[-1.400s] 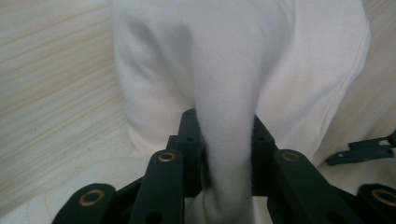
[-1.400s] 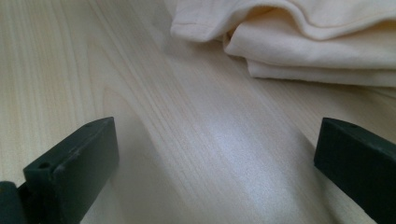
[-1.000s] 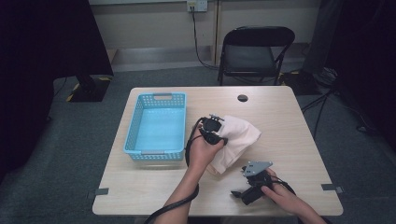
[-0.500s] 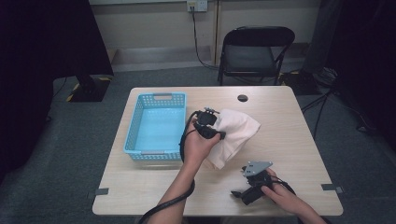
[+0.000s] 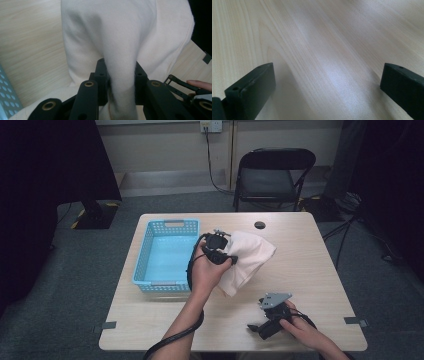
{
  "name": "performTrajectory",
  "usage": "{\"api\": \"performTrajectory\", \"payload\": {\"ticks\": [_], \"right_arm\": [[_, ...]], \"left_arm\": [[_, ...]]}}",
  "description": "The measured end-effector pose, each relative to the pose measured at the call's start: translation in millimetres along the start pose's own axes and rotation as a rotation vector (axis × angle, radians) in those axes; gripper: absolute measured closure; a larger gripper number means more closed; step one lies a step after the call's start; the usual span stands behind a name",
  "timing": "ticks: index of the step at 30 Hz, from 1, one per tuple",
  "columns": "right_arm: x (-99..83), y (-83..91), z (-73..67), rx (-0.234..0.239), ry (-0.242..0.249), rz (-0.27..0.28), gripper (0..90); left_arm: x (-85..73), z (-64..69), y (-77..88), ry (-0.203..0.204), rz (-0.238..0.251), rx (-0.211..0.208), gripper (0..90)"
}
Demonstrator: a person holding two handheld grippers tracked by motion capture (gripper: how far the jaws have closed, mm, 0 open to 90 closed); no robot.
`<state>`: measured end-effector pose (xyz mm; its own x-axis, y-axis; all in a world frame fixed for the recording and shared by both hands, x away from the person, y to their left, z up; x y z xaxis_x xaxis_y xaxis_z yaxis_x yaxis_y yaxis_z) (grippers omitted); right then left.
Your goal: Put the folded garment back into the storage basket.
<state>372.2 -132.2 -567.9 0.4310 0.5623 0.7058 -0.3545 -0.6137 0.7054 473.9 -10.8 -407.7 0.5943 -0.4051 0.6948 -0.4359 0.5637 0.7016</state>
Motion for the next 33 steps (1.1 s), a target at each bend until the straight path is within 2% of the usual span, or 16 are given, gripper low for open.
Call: {"api": "performTrajectory", "payload": {"ticks": [17,24,33], "right_arm": [[0.0,0.0,-0.1,0.001,0.000,0.000,0.0],[0.0,0.0,-0.1,0.001,0.000,0.000,0.0],[0.0,0.0,0.0,0.000,0.000,0.000,0.0]], "left_arm": [[12.0,-14.3,28.2,0.041,0.038,0.007,73.7],[14.2,-24.2,39.2,0.060,0.058,0.038,73.6],[9.1,-40.9,53.5,0.096,0.073,0.070,73.6]]}}
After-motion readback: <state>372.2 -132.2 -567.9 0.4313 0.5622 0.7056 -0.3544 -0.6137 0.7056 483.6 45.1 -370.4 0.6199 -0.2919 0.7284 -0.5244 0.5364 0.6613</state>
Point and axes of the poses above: each handheld gripper's, and its own axes: y roughly backward along the jaws, x roughly out of its top, z roughly to its right, the point moved 9 cm from there along -y, roughly forward along the jaws, and after that the axes turned 6 degrees about -y, right-handed, at the moved point
